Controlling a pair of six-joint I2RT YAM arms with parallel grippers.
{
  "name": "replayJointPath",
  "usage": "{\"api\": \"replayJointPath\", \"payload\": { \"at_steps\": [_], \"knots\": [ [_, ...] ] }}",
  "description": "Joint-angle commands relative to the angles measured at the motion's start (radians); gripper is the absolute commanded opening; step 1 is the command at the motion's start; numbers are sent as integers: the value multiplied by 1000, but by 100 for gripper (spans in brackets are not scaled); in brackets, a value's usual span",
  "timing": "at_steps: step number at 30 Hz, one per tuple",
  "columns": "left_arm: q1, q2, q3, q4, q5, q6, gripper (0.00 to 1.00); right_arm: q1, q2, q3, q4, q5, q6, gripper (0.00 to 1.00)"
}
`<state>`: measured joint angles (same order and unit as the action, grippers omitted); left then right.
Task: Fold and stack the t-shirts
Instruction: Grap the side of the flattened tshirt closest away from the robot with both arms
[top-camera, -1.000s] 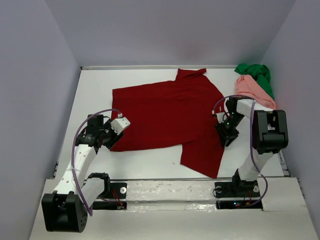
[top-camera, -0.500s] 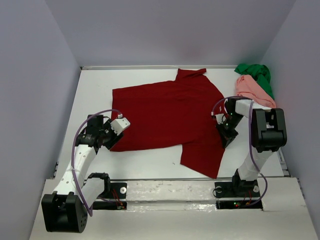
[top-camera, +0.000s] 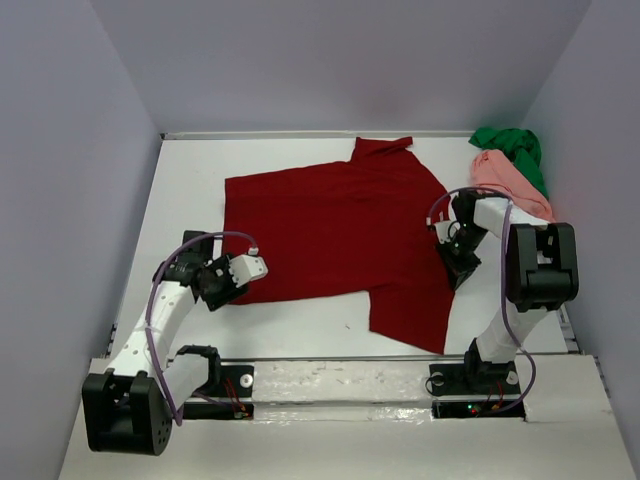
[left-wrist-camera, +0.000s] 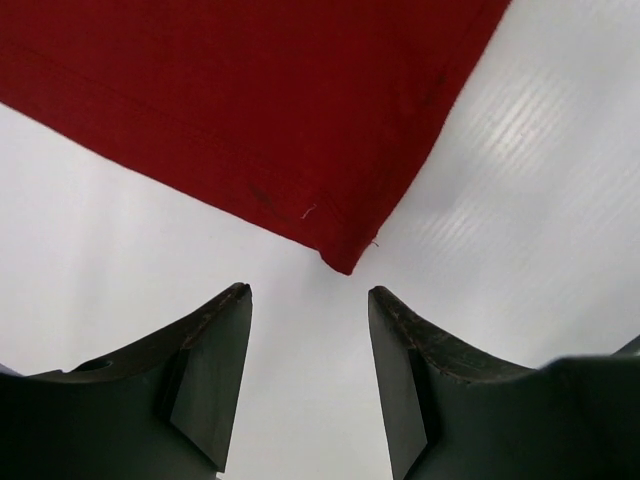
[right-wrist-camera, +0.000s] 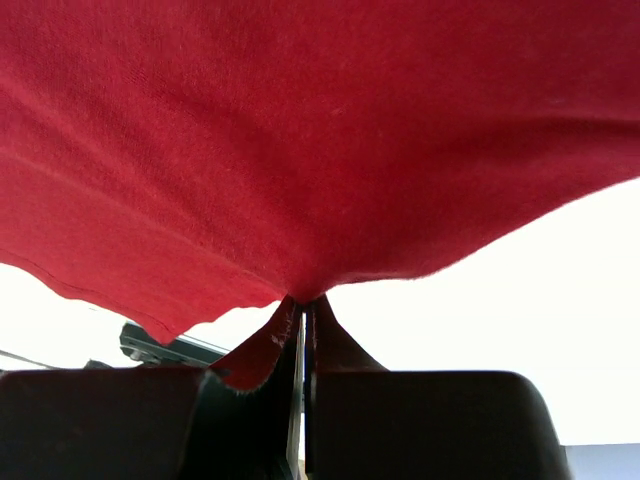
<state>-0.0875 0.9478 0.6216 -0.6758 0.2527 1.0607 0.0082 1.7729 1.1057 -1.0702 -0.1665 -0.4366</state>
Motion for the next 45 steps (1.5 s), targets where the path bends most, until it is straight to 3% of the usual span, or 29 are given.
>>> {"api": "replayJointPath", "payload": {
  "at_steps": [1, 13, 24, 25, 26, 28, 29, 32, 45],
  "knots": [
    [-15, 40, 36, -87, -23, 119, 62, 6, -30, 45, 9, 18, 27, 0],
    [-116, 128, -20, -36, -84, 116, 62, 6, -18, 45, 7, 9, 47, 0],
    [-132, 175, -74, 47, -139, 99, 62, 6, -20, 46, 1, 18, 44, 0],
    [-132, 177, -77, 51, -144, 97, 59, 6, -21, 45, 1, 18, 44, 0],
    [-132, 178, -83, 53, -144, 99, 47, 6, -18, 45, 3, 18, 45, 0],
    [-132, 181, -83, 58, -142, 91, 33, 6, -13, 45, 3, 18, 45, 0],
    [-133, 183, -82, 55, -135, 91, 18, 6, -12, 46, 4, 18, 45, 0],
    [-133, 184, -69, 44, -115, 85, 0, 6, -12, 45, 3, 16, 47, 0],
    [-133, 86, 65, -77, -119, 82, 0, 6, -139, 56, -71, 27, 27, 0]
  ]
}}
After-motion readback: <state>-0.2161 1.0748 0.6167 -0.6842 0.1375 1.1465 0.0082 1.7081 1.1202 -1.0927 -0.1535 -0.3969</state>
